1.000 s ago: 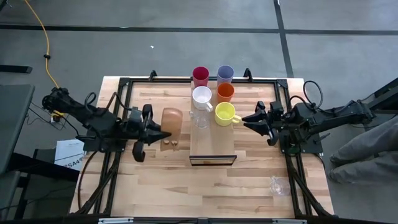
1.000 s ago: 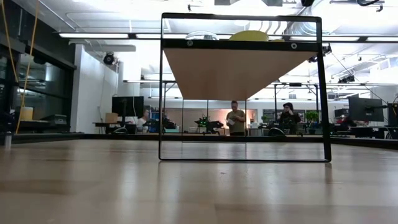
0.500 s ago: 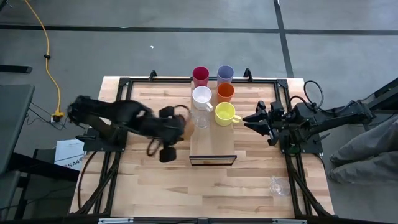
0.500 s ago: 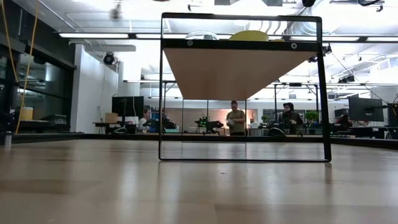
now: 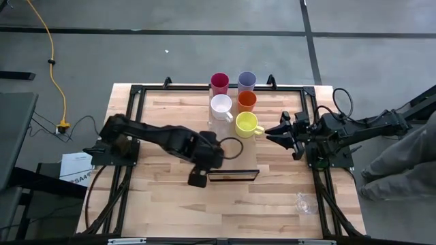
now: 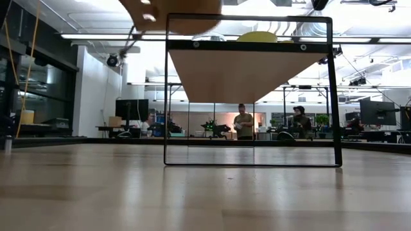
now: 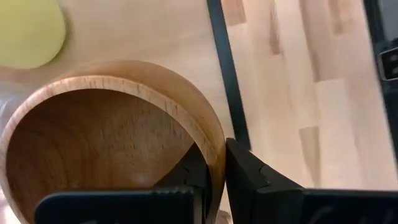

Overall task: Stack small to large cups/mugs on shelf
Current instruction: Put the brown cup on the shelf, then put the transparent cup on the shelf

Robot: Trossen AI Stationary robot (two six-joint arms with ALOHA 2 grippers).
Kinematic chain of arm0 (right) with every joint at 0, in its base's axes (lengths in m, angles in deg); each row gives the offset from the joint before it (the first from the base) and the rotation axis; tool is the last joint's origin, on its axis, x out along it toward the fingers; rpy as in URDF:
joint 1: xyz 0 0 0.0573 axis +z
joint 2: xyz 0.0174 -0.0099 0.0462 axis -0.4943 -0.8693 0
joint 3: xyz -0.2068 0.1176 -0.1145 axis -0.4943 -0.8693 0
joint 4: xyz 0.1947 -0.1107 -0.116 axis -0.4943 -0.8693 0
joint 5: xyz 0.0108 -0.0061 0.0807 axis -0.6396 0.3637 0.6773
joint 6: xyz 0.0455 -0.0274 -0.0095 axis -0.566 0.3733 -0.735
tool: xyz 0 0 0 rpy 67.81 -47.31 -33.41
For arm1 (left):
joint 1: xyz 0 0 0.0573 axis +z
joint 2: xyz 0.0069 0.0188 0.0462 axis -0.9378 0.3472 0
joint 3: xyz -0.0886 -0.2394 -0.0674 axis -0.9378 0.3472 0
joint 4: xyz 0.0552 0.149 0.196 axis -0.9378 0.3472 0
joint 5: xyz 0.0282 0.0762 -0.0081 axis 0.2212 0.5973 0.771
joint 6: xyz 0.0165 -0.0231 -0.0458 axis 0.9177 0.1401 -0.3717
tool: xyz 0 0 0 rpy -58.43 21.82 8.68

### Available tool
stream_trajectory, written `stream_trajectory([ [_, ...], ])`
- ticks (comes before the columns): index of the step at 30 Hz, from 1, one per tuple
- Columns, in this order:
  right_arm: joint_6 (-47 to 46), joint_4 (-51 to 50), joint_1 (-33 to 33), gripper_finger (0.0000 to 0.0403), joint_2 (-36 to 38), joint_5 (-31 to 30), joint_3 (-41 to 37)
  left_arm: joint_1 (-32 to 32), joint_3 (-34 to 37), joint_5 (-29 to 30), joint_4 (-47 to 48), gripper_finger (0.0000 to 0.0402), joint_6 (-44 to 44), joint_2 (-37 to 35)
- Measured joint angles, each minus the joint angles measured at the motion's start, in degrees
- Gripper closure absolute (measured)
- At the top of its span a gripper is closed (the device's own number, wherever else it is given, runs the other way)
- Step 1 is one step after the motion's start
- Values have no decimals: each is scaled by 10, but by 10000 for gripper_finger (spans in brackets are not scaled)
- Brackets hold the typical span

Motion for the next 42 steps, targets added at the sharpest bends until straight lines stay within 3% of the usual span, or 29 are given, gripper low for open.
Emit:
stream_trajectory([
  [8,-4,0,0,302,0,-2,0,18,0,9,-12,384,47,47],
  [16,-6,0,0,302,0,-3,0,42,0,-40,-20,381,66,53],
  [33,-5,0,0,302,0,-3,0,45,0,-45,-35,325,92,53],
  [42,-5,0,0,302,0,-3,0,45,0,-40,-35,274,91,52],
])
